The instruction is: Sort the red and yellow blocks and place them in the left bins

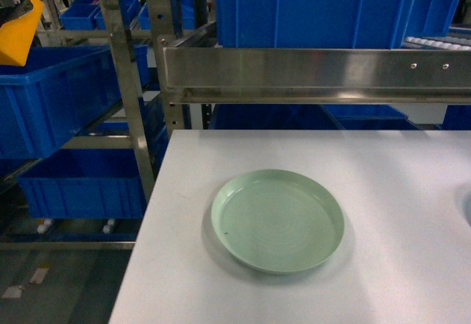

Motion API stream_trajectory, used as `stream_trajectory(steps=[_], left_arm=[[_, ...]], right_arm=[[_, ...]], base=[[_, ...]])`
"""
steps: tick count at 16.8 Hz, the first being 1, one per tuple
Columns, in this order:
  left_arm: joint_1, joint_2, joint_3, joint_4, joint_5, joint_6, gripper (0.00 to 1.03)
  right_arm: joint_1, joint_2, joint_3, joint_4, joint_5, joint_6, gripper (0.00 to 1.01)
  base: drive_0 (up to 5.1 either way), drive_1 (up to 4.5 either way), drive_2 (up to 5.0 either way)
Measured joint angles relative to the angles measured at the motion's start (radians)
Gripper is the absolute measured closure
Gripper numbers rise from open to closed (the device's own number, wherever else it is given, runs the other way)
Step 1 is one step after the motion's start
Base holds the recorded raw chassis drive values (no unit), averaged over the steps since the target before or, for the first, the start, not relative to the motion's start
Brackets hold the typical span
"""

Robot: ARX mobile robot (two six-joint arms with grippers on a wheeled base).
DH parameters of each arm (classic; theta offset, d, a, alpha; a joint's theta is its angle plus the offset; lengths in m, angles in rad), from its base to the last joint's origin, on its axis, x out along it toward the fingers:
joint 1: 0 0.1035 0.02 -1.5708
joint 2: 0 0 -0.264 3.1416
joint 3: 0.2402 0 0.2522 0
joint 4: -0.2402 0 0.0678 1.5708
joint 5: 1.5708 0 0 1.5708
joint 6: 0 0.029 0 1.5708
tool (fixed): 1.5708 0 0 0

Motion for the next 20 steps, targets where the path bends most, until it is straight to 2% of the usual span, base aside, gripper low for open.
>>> stream_trajectory(steps=[20], left_arm=[[0.001, 0.000, 0.000, 0.002, 0.000, 0.000, 0.76]], right_arm=[[0.000, 0.000, 0.000, -0.001, 0.000, 0.000, 0.73]], base=[[-5.0, 2.42, 2.4]])
